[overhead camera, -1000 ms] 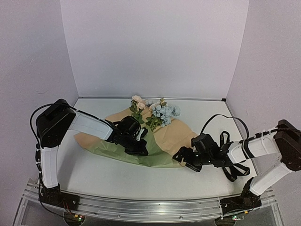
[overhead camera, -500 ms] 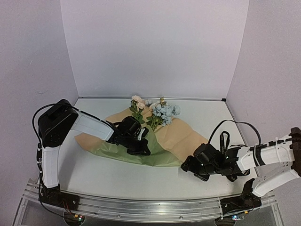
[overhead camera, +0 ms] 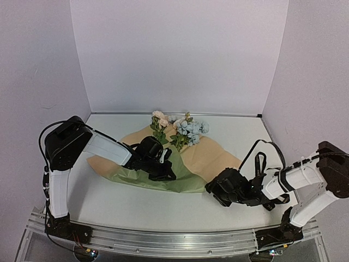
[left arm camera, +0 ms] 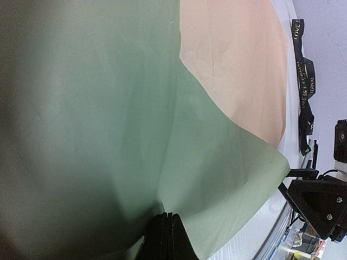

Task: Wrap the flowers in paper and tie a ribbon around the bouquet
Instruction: Pick up the one-fourth-folded wrapping paper from the center of the board, then fold the one-fourth-folded wrapping paper at the center of the board.

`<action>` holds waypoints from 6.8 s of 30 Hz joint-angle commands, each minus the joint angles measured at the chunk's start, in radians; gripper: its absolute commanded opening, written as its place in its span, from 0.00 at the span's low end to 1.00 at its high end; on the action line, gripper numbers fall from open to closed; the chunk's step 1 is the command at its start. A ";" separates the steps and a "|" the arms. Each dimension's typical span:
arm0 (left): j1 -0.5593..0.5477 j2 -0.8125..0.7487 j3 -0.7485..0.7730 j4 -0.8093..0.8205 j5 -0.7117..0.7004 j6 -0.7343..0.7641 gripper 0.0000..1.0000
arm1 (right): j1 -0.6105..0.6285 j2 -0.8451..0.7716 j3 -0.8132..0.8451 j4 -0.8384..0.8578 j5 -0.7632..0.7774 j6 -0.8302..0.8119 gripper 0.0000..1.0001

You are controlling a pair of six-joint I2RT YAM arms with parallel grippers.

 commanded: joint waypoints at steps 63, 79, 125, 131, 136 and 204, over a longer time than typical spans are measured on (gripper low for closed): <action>-0.168 0.255 0.506 -0.228 0.110 0.137 0.05 | 0.007 -0.318 0.241 -0.663 0.179 -0.614 0.00; -0.175 0.333 0.526 -0.340 0.002 0.127 0.04 | 0.012 -0.265 0.344 -0.633 -0.013 -0.580 0.00; -0.017 -0.096 -0.156 -0.054 0.137 0.097 0.00 | -0.022 0.043 0.628 -0.684 -0.303 -0.628 0.00; -0.013 -0.115 -0.140 -0.087 0.121 0.113 0.00 | -0.030 0.231 0.667 -0.511 -0.468 -0.633 0.00; 0.015 -0.168 -0.132 -0.134 0.120 0.121 0.02 | -0.054 0.318 0.635 -0.375 -0.512 -0.601 0.00; 0.240 -0.190 0.227 -0.329 0.033 0.179 0.46 | -0.062 0.325 0.362 -0.261 -0.482 -0.514 0.12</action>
